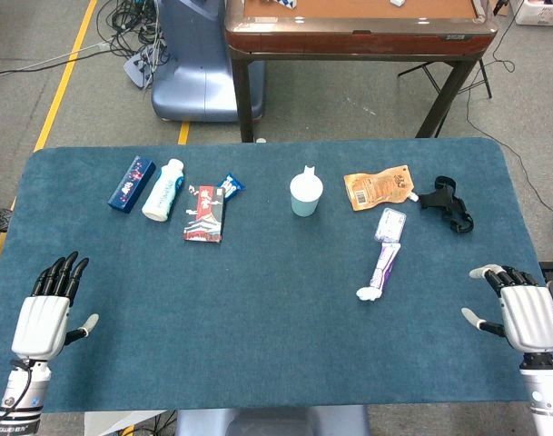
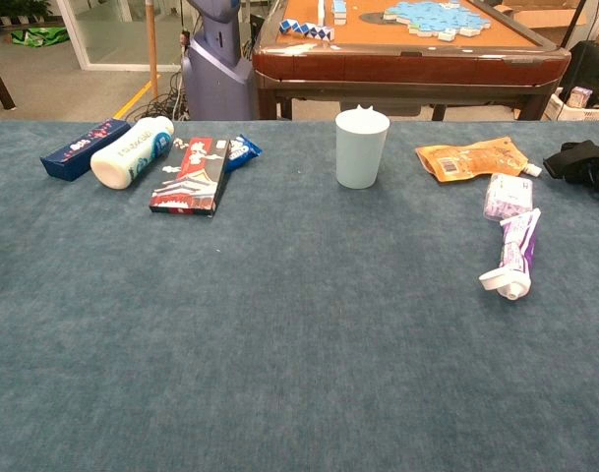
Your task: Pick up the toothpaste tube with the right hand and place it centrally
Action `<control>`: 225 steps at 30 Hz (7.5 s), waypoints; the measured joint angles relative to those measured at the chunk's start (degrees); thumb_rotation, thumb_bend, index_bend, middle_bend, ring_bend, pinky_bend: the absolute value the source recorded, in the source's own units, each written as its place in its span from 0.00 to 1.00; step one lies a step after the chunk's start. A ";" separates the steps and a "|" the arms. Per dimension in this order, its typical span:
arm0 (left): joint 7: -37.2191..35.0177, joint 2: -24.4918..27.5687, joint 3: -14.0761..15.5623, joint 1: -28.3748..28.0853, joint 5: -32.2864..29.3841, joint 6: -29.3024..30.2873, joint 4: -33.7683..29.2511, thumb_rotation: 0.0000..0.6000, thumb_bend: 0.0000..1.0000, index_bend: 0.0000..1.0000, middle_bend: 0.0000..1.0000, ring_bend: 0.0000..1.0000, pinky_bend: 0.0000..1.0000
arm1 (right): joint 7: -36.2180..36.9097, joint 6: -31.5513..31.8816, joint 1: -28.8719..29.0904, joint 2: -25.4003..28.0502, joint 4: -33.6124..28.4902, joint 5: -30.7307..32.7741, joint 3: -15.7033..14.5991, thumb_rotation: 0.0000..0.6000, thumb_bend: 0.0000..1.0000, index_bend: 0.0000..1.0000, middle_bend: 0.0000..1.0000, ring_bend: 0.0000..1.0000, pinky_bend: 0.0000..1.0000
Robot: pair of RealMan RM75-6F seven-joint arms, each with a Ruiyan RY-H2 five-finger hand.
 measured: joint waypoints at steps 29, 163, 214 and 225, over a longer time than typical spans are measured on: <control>-2.00 0.46 0.08 0.73 0.09 0.28 -0.12 1.00 0.18 0.00 0.00 0.00 0.10 | -12.91 -18.64 14.58 -4.57 5.41 -3.14 0.63 1.00 0.00 0.26 0.33 0.26 0.31; -6.58 1.79 0.42 2.93 -1.69 -0.32 -1.02 1.00 0.18 0.00 0.00 0.00 0.10 | -13.64 -32.45 26.75 -14.12 18.22 7.02 -3.17 1.00 0.10 0.24 0.38 0.28 0.19; -8.32 2.09 0.47 3.52 -2.22 -0.76 -0.62 1.00 0.18 0.00 0.00 0.00 0.10 | -16.94 -35.45 28.76 -20.83 26.65 9.89 -2.10 1.00 0.41 0.55 0.54 0.38 0.23; -7.90 3.48 0.28 1.99 -1.01 -2.55 -1.17 1.00 0.18 0.00 0.00 0.00 0.10 | -15.81 -37.33 30.20 -18.07 23.69 9.97 -1.48 1.00 0.65 0.73 0.67 0.54 0.31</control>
